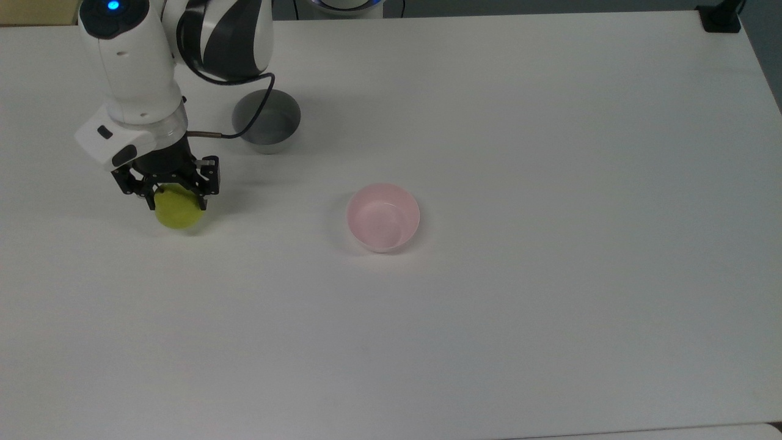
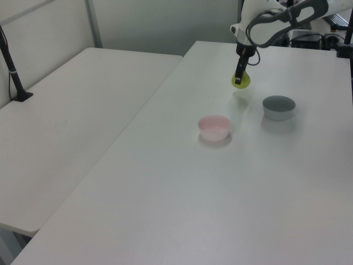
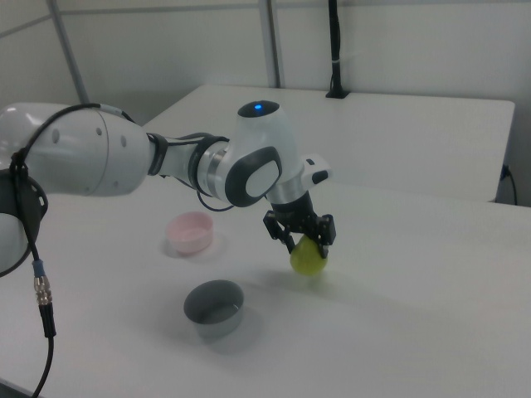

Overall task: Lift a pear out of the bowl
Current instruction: 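Lower the pear onto the table and open the gripper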

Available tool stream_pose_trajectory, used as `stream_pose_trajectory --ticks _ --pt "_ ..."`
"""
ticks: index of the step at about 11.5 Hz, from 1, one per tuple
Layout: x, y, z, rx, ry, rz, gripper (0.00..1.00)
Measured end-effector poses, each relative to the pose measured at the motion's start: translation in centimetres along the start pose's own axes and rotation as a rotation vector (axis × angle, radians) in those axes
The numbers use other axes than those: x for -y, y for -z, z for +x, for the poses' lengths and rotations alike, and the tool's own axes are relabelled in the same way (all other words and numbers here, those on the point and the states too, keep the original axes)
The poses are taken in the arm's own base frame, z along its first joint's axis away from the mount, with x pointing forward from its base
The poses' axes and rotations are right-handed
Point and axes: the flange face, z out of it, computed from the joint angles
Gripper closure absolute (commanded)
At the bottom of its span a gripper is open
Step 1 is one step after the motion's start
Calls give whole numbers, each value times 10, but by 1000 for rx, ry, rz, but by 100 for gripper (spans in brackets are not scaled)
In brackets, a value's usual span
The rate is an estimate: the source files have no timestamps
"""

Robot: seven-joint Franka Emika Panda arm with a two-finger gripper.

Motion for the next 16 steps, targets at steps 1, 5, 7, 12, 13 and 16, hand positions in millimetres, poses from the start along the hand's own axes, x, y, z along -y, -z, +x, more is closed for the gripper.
stream_pose_trajectory --ticks 1,5,7,12,13,16 --pt "-3 -7 -1 2 1 0 99" --pt "-2 -17 -3 15 10 4 65" --pt "-1 -18 -3 15 11 5 36" --pt "-2 -18 -2 15 12 4 13" --pt "-2 -18 -2 15 12 4 2" --pt "-2 -17 -2 13 12 4 0"
